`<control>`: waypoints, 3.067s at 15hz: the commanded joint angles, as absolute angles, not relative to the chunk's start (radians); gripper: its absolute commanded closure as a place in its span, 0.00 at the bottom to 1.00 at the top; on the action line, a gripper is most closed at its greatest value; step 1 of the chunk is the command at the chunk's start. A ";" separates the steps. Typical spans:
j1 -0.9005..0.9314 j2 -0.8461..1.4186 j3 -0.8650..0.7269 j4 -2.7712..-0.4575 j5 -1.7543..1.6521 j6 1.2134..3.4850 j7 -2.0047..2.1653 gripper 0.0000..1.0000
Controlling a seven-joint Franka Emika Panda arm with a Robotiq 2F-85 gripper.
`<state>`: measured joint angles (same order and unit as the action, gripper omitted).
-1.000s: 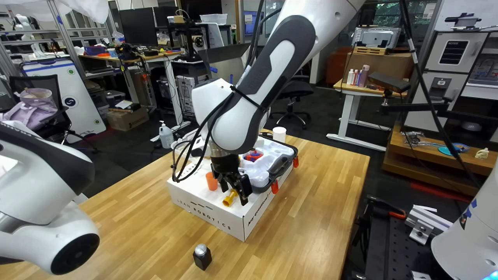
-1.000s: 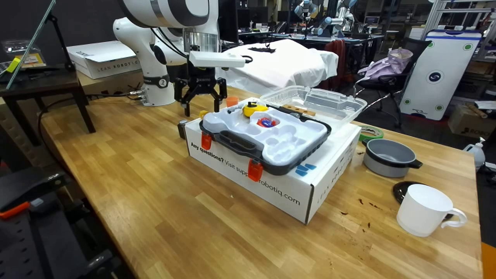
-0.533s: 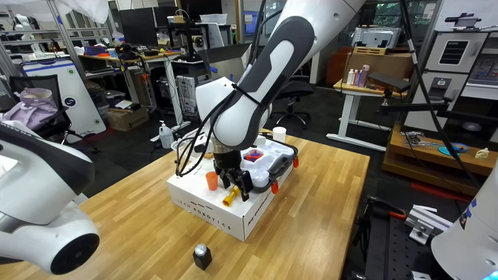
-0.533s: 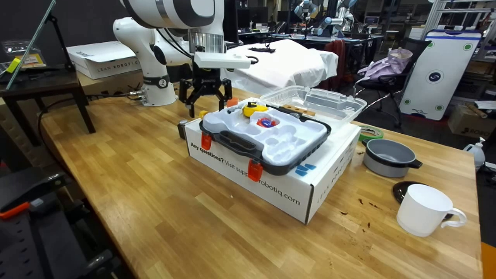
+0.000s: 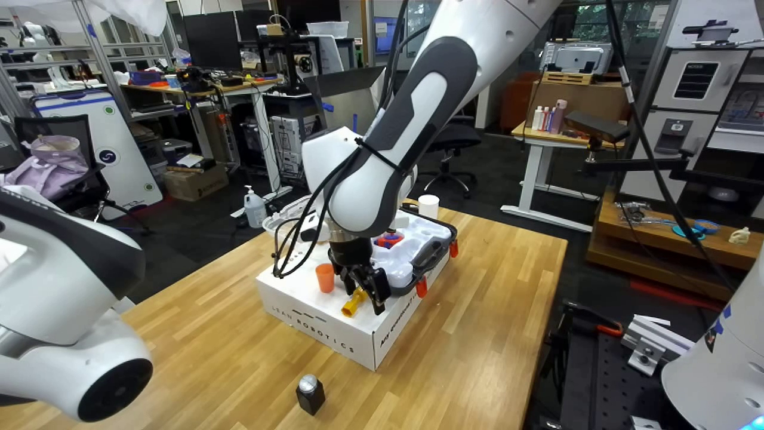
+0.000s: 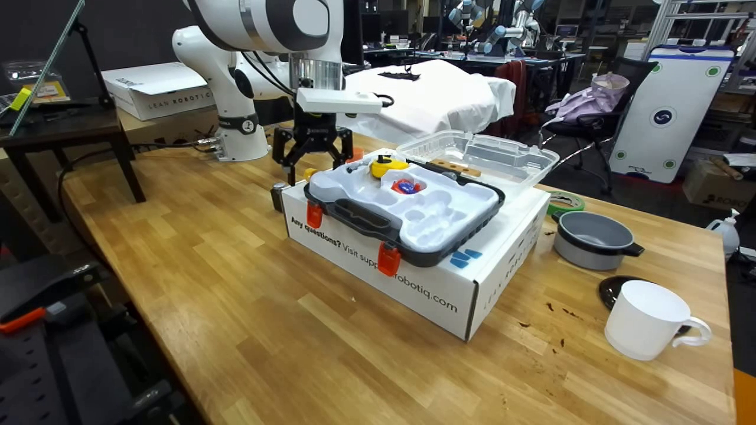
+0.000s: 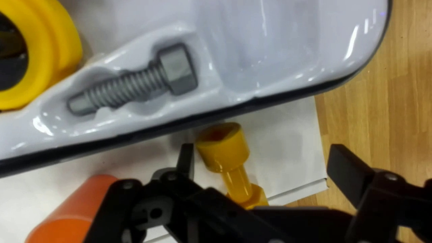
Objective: Remove the yellow object from the top of the box and put it in the tool box
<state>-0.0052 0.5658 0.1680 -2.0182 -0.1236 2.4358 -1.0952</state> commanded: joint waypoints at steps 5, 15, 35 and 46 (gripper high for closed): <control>-0.033 0.577 0.187 -2.004 -0.093 2.442 -1.124 0.15; -0.039 0.580 0.193 -1.997 -0.066 2.434 -1.135 0.46; -0.044 0.493 0.179 -1.996 -0.002 2.429 -1.082 0.92; -0.041 0.350 0.117 -2.007 -0.117 2.408 -1.113 0.92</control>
